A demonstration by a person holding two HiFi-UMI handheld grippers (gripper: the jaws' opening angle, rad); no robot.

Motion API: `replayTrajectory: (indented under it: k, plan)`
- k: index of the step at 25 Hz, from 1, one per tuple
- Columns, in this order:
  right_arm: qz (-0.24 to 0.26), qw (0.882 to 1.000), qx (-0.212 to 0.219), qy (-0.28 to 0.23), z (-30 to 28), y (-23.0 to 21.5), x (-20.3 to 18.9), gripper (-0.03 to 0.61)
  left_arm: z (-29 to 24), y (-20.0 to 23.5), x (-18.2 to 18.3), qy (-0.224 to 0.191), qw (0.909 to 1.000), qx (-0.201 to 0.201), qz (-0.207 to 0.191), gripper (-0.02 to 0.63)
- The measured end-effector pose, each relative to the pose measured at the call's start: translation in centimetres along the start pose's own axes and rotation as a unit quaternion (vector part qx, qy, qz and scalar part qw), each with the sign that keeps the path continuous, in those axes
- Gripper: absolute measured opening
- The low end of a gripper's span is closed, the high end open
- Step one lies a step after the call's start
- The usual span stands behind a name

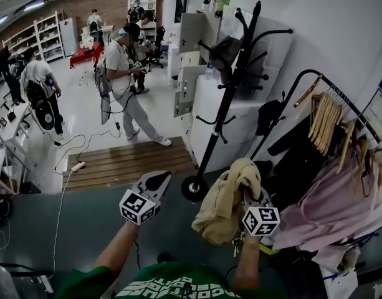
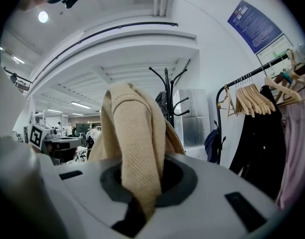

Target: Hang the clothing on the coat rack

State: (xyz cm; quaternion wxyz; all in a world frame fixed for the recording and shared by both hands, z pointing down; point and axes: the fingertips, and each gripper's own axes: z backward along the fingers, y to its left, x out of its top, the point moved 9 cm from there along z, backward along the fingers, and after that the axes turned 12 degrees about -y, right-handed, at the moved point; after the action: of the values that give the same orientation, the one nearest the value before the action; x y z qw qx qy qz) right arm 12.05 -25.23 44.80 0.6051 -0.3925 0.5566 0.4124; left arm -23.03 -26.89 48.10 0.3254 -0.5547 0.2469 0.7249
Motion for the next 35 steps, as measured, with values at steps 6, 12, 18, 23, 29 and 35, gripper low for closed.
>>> replayTrajectory:
  k: [6,12,18,23,29,35]
  plan:
    - [0.002,1.0,-0.023,-0.001,0.2,0.3,0.1,0.041,0.0,1.0,0.1,-0.005,0.9998,-0.02,0.006,0.005]
    - [0.012,0.999,-0.041,-0.003,0.6,0.0,0.3,0.041,0.0,1.1,0.5,-0.004,0.9991,-0.041,-0.003,0.003]
    - [0.014,0.998,-0.054,-0.005,1.0,0.1,0.3,0.041,0.5,1.5,0.6,-0.01,0.9991,-0.04,-0.003,0.005]
    - [0.016,0.998,-0.058,-0.007,0.6,0.2,0.5,0.041,0.0,1.7,0.6,-0.016,0.9989,-0.043,0.0,0.005]
    - [0.016,0.998,-0.057,-0.006,-0.4,0.0,1.2,0.041,-1.7,2.5,0.9,-0.023,0.9986,-0.048,0.006,0.005]
    - [0.016,0.999,-0.049,-0.014,-1.2,-0.6,1.4,0.041,-3.9,2.5,0.5,-0.02,0.9982,-0.056,0.004,0.005]
